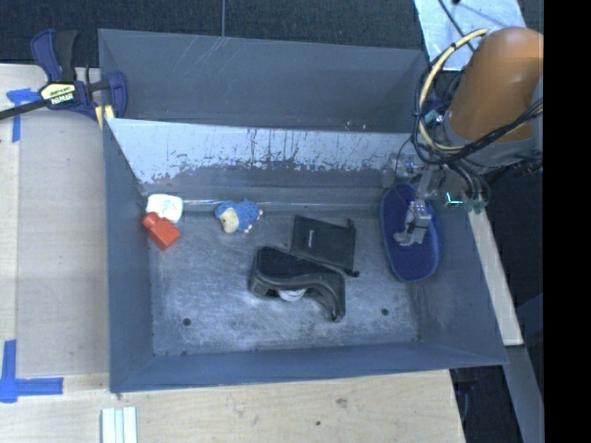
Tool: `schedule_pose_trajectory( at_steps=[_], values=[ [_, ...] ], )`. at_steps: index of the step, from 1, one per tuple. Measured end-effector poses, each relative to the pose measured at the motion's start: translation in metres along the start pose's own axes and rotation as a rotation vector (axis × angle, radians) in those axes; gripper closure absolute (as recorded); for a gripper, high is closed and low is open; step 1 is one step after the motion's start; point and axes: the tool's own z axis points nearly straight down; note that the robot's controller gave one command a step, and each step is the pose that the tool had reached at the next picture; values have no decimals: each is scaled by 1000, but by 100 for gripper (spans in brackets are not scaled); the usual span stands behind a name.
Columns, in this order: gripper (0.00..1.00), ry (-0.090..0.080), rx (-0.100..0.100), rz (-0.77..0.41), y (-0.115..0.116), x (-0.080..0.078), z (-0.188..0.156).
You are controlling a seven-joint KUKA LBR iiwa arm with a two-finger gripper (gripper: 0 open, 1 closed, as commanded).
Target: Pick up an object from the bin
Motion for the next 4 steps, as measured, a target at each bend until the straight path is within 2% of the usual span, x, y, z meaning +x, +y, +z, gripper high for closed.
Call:
schedule_pose_trajectory(
  at_steps=[1, 2, 3, 4],
  values=[
    [0, 4, 0, 61, 63, -7, 107],
    [0, -12, -1, 79, 86, -5, 70],
    [0, -12, 0, 253, 69, -8, 65],
    [0, 0, 0, 359, 84, -3, 103]
  ],
)
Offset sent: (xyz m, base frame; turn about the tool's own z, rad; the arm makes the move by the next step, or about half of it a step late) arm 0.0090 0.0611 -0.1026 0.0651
